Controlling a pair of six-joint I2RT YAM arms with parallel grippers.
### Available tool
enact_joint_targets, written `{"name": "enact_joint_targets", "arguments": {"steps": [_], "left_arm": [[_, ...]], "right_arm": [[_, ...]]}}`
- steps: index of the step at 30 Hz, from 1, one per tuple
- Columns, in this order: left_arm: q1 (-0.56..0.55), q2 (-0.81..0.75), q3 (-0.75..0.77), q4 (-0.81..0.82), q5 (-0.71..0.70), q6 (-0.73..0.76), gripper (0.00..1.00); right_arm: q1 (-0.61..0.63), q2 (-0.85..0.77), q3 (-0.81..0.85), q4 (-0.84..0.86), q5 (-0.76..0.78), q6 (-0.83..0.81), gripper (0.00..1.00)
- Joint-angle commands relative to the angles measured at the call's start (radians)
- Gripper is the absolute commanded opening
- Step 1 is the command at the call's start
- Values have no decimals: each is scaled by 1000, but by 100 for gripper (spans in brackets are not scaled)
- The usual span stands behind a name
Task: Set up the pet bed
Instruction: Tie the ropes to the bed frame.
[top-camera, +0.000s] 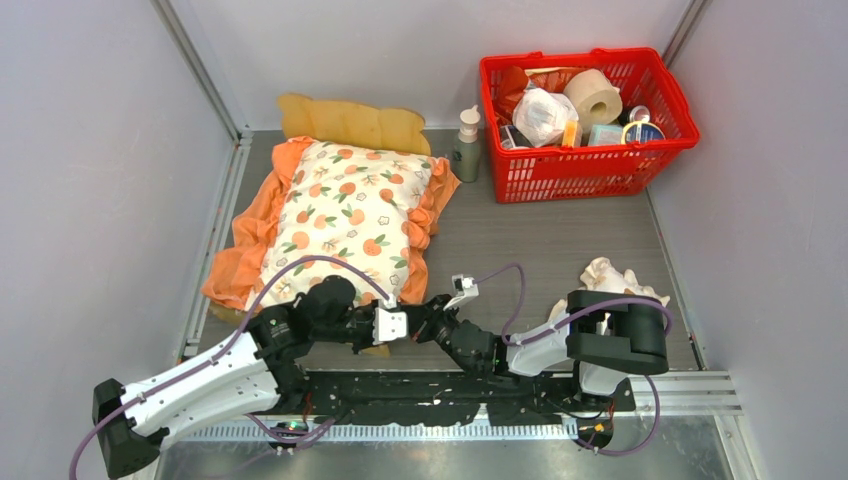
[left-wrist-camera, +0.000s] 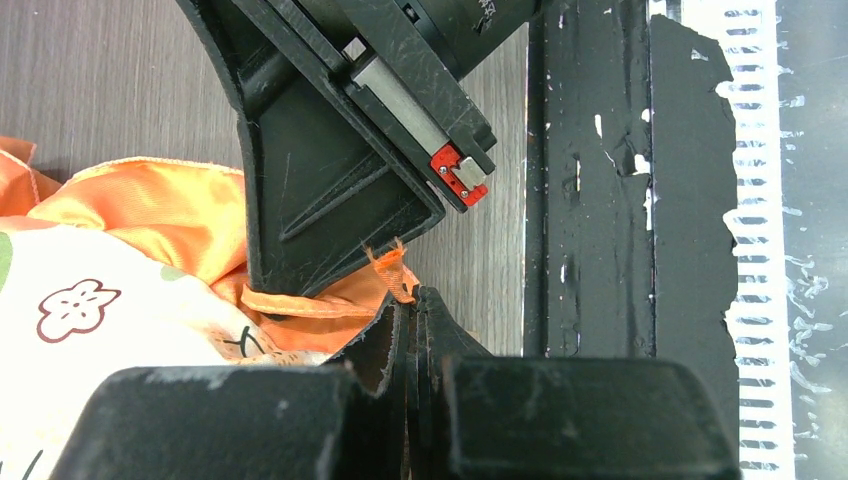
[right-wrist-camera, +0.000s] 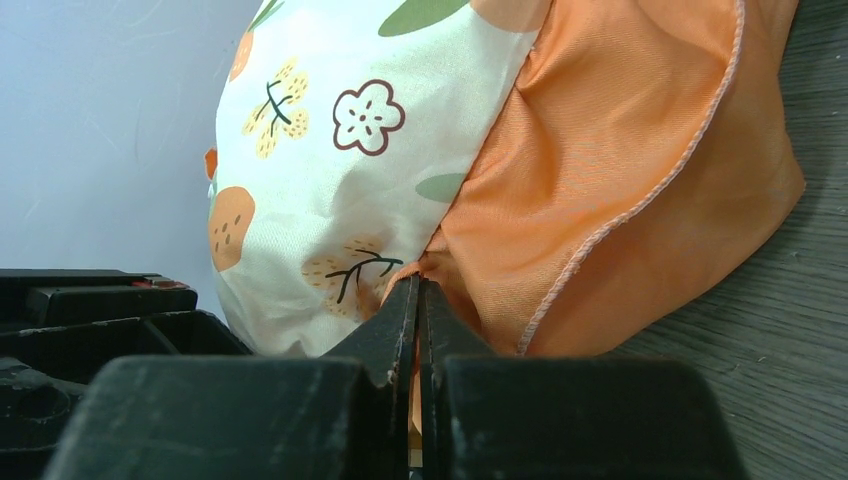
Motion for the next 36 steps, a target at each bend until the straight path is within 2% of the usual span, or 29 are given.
{"name": "enact_joint_targets", "arguments": {"steps": [1,14,30,36], "left_arm": [[5,1,17,6,14,9,0],[5,5,18,34,32,4,0],[5,-2,10,63,-34,1,0],[5,3,10,69,-32,-5,0]], "right_arm": [[5,-32,9,54,32,-22,5],[28,46,53,62,-19,-1,5],[42,-38,-43,14,-23,77,5],[28,6,-16,47,-74,68,5]]}}
